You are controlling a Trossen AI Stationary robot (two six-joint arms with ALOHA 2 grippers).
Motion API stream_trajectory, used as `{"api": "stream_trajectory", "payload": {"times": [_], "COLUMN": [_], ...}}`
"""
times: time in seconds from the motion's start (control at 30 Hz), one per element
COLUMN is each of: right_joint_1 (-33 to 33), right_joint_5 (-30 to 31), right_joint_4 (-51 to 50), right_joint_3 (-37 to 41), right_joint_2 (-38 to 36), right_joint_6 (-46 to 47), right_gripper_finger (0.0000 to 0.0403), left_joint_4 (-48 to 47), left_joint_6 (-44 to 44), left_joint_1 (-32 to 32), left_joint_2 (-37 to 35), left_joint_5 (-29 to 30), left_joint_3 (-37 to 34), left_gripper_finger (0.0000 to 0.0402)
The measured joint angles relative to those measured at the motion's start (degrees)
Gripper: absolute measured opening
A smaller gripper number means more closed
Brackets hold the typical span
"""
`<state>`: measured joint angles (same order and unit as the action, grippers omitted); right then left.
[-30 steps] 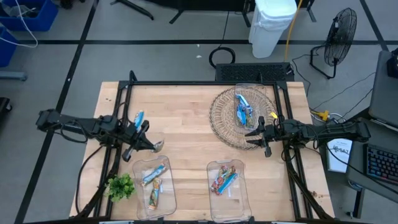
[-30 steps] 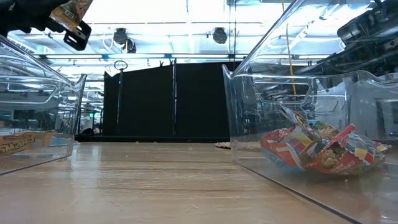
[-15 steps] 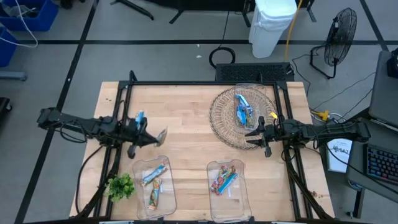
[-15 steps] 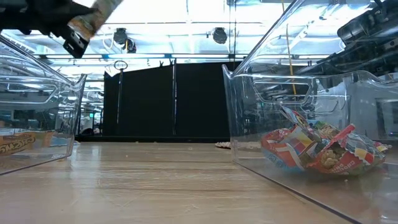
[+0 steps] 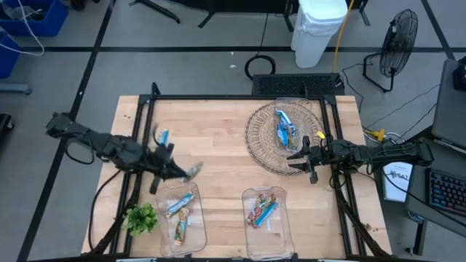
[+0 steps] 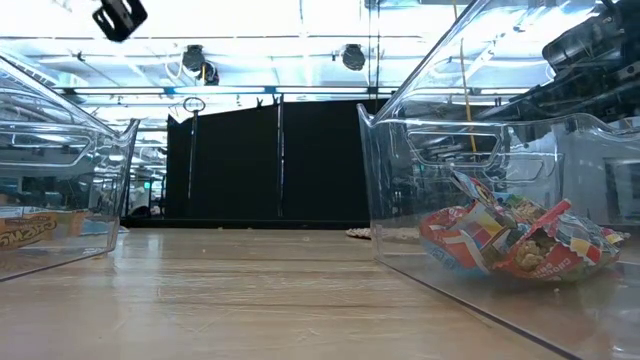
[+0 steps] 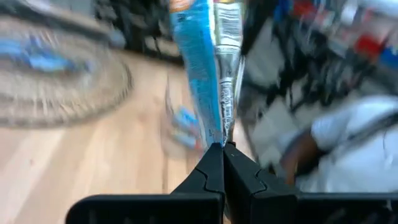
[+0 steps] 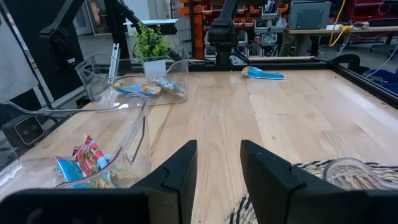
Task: Pick and place Granola Bars by type
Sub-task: Put the orange granola bar into the bottom left transparent bin
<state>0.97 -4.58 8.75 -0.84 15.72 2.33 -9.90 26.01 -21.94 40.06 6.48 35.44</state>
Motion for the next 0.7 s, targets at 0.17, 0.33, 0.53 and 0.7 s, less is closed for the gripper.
{"api": "stream_trajectory", "payload": {"times": [0.17,0.33,0.53,0.7], "right_joint_1": [0.0,0.0,0.0,0.0], "right_joint_5": [0.0,0.0,0.0,0.0], "right_joint_4": [0.0,0.0,0.0,0.0], "right_joint_3": [0.0,0.0,0.0,0.0], "right_joint_2": [0.0,0.0,0.0,0.0], "right_joint_6": [0.0,0.0,0.0,0.0], "right_gripper_finger": [0.0114,0.0114,0.0114,0.0114], "left_joint_4": [-16.5,-28.7,-35.5,-37.0], "left_joint_6": [8.3,22.9,36.1,46.7], "left_joint_1": [-8.4,-14.6,-21.3,-25.3], "left_joint_2": [11.8,21.9,29.7,33.8], "left_joint_5": [5.4,7.4,11.2,11.6], "left_joint_3": [11.9,20.9,26.8,27.0], "left_gripper_finger": [0.0001,0.0001,0.0001,0.0001]}}
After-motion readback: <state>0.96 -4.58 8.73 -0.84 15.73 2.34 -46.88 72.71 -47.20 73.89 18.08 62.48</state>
